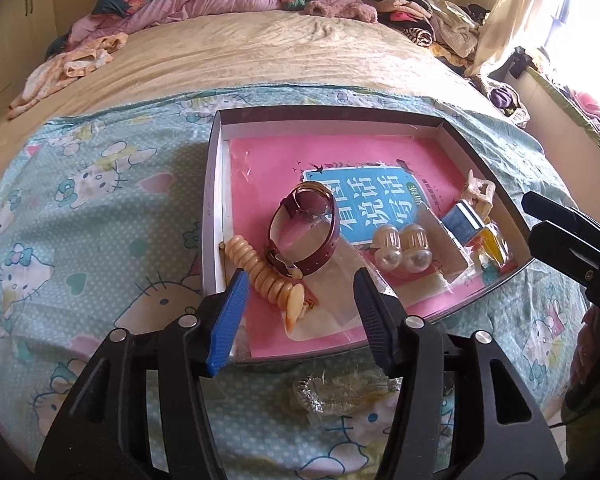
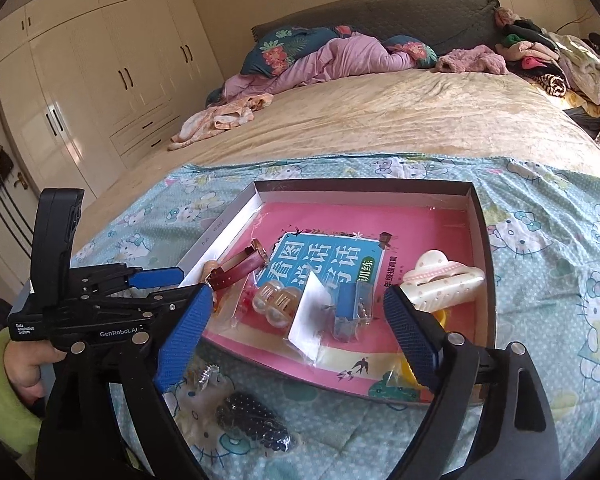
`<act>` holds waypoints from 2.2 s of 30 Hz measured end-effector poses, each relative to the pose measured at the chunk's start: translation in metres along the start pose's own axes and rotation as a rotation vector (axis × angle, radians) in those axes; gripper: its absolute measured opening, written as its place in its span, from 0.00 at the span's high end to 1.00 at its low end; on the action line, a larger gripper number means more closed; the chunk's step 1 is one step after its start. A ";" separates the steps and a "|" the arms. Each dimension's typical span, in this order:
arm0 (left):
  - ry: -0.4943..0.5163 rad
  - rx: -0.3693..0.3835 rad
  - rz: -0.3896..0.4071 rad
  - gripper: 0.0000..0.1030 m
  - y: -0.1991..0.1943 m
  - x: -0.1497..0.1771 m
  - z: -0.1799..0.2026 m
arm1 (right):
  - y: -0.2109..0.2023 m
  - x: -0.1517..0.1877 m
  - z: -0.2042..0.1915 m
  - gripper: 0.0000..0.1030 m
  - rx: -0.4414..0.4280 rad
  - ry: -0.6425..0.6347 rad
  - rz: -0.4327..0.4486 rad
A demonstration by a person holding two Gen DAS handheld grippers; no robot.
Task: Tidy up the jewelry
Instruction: 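Open right tool to release the card while left tool releases the spiral tie, then grasp the bagged black beaded bracelet with right tool while left tool grasps the bagged silver bracelet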
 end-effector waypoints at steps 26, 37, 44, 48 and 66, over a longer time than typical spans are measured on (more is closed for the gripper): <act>-0.019 -0.084 0.032 0.22 -0.042 0.044 -0.015 | -0.016 0.055 -0.018 0.16 0.018 -0.062 -0.092; -0.026 -0.074 -0.001 0.22 -0.042 0.072 -0.018 | 0.014 0.098 -0.026 0.16 0.030 -0.092 -0.194; -0.014 -0.026 -0.024 0.22 -0.037 0.077 -0.003 | 0.035 0.111 -0.023 0.16 0.059 -0.067 -0.213; -0.031 0.027 -0.045 0.22 -0.026 0.079 0.008 | 0.044 0.118 -0.019 0.16 0.081 -0.080 -0.205; -0.011 0.087 -0.084 0.37 0.018 0.063 0.046 | 0.009 0.107 0.031 0.34 0.116 -0.025 -0.140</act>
Point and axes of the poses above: each gripper's, at about its wrist camera, not at the fingertips, and y roughly the way its jaws point, z to its right, x to its underside, the point moved 10 cm from there along y, roughly the way its jaws point, and after that the axes turned 11 degrees about y, right-handed, at the moved point
